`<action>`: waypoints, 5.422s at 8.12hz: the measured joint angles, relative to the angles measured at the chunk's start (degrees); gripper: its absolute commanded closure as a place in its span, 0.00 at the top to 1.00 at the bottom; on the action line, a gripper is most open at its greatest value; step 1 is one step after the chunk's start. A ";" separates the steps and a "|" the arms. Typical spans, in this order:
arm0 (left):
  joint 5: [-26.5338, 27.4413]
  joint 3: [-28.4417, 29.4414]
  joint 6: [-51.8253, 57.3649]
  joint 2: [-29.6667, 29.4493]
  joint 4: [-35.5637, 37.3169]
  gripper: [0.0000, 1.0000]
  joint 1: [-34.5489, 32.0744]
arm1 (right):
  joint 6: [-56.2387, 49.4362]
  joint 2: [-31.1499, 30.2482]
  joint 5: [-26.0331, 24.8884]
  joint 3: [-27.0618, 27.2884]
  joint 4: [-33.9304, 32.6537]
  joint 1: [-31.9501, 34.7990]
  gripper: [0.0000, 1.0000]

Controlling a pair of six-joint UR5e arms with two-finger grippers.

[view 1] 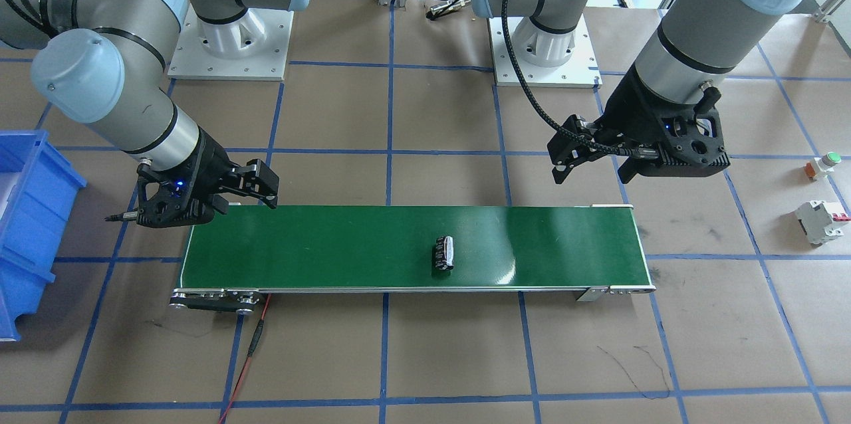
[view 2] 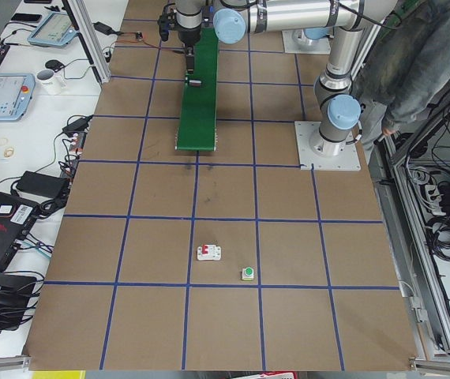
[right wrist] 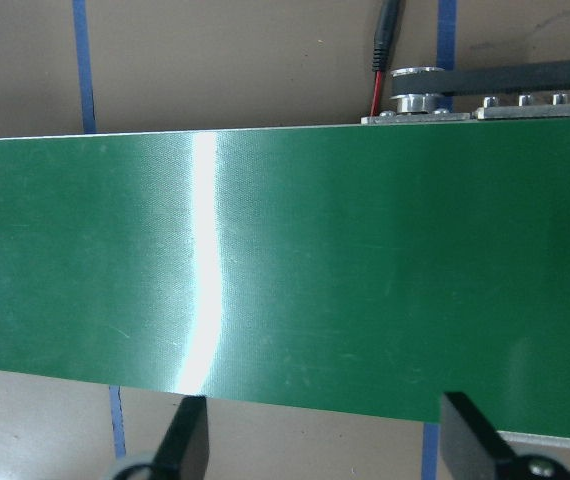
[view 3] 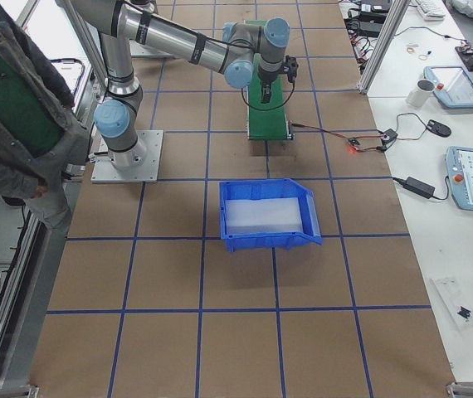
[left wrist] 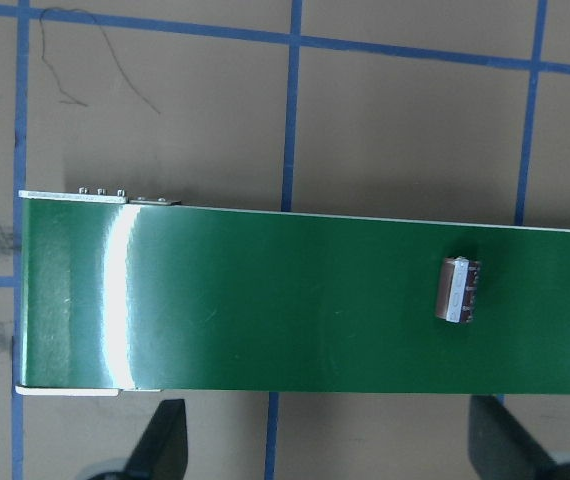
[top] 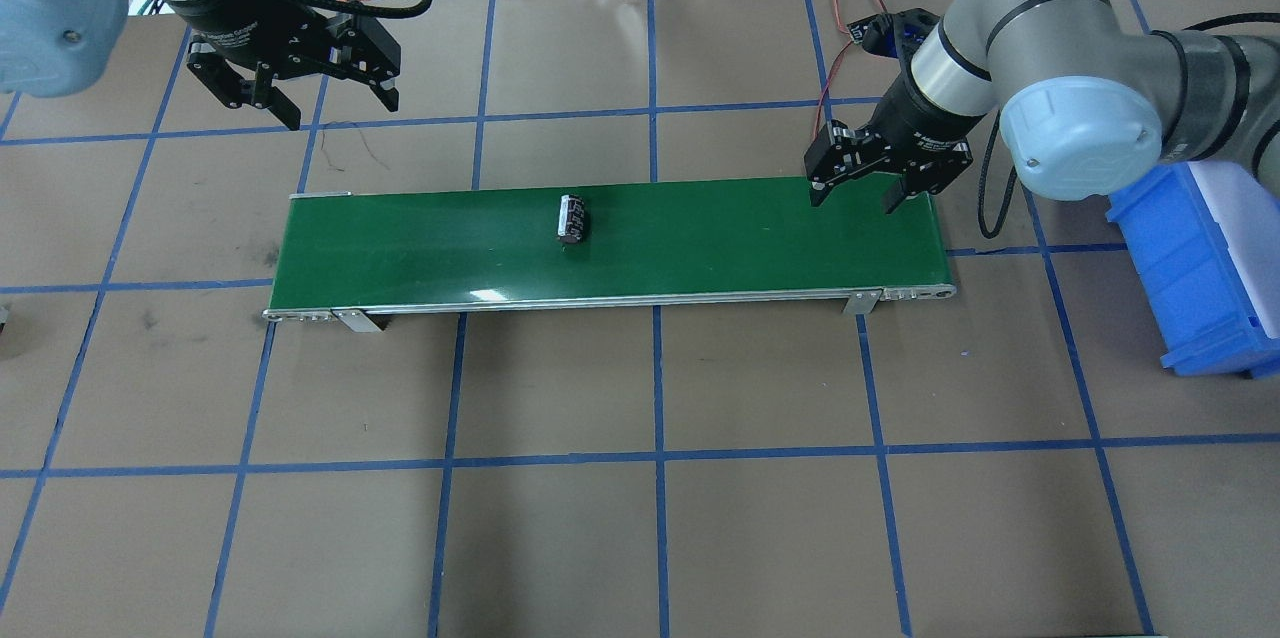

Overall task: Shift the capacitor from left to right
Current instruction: 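Raise the left gripper away while the right gripper moves to the belt's far end, then grasp the capacitor arriving on the belt with the right gripper, then lift the capacitor with the right gripper and carry it to the blue bin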

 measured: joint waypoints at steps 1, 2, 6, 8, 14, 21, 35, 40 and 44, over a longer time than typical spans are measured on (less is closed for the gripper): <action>0.57 0.02 0.04 0.33 -2.11 1.00 0.00 | -0.11 0.37 0.80 0.00 -0.17 -0.30 0.83; 0.97 0.08 0.12 0.71 -3.83 1.00 0.00 | -0.19 0.76 1.29 0.00 -0.28 -0.49 0.83; 4.86 0.24 0.23 2.66 -6.92 1.00 -0.05 | -2.77 2.54 1.46 0.08 -0.81 -1.85 0.82; 5.66 0.28 0.44 3.09 -7.11 1.00 -0.04 | -4.63 2.84 1.59 0.88 -0.88 -3.19 0.82; 6.95 -0.09 2.45 3.62 -7.07 1.00 -0.09 | -4.94 4.16 1.83 1.42 -0.95 -3.51 0.86; 7.10 -0.12 4.87 3.55 -6.97 1.00 -0.09 | -4.59 5.09 4.75 1.54 -0.86 -3.49 0.86; 7.10 -0.03 4.88 3.74 -6.79 1.00 -0.09 | -4.25 9.68 4.05 0.53 -6.70 -4.48 0.09; 7.10 -0.02 4.85 3.75 -6.78 1.00 -0.09 | -5.01 9.68 3.68 0.45 -6.48 -5.17 0.00; 7.10 0.06 4.88 3.75 -6.70 1.00 -0.09 | -5.31 6.35 -6.37 -4.30 -1.78 -6.93 0.00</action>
